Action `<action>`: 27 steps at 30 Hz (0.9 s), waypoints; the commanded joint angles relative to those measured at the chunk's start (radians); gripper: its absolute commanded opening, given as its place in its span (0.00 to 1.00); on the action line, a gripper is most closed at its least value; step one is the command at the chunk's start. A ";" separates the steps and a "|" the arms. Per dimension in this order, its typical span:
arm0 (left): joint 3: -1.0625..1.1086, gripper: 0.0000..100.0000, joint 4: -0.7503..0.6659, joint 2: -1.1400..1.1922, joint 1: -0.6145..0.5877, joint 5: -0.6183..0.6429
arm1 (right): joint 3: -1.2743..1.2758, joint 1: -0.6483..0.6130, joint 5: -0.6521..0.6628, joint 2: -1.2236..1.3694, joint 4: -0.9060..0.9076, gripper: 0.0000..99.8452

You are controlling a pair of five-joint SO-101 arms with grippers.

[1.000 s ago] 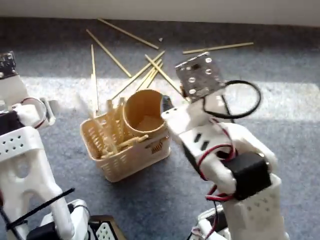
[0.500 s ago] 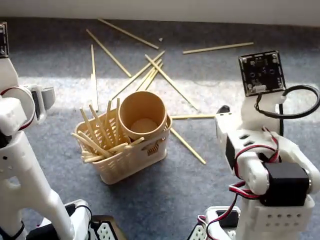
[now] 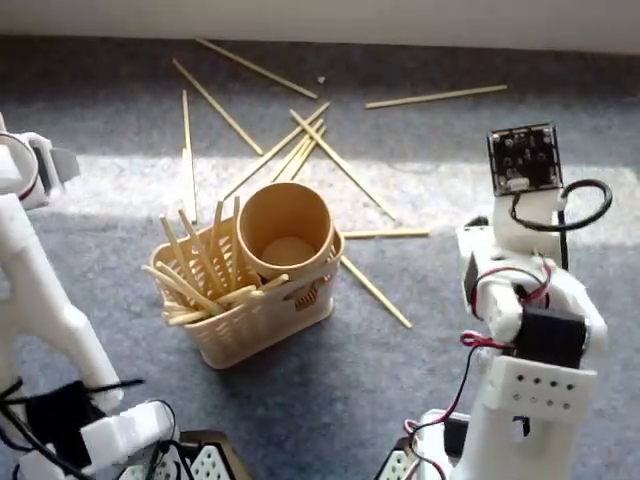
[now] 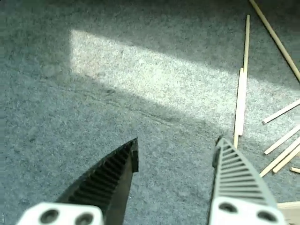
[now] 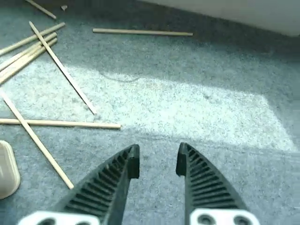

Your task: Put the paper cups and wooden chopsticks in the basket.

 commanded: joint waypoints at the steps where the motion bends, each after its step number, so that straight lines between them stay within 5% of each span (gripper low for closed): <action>1: -0.051 0.28 -0.025 0.097 -0.018 0.012 | 0.031 -0.094 0.133 0.125 -0.104 0.14; 4: -0.051 0.28 -0.064 0.150 -0.044 0.012 | -0.081 -0.147 0.158 0.300 -0.099 0.14; 13: -0.061 0.28 -0.299 0.387 -0.150 0.012 | -0.357 -0.101 -0.046 0.593 0.016 0.14; 19: -0.202 0.28 -0.324 0.642 -0.016 0.015 | -0.087 -0.102 -0.124 0.483 -0.001 0.14; 27: -0.607 0.34 -0.279 0.955 0.269 0.014 | 0.504 -0.067 -0.124 0.213 -0.384 0.14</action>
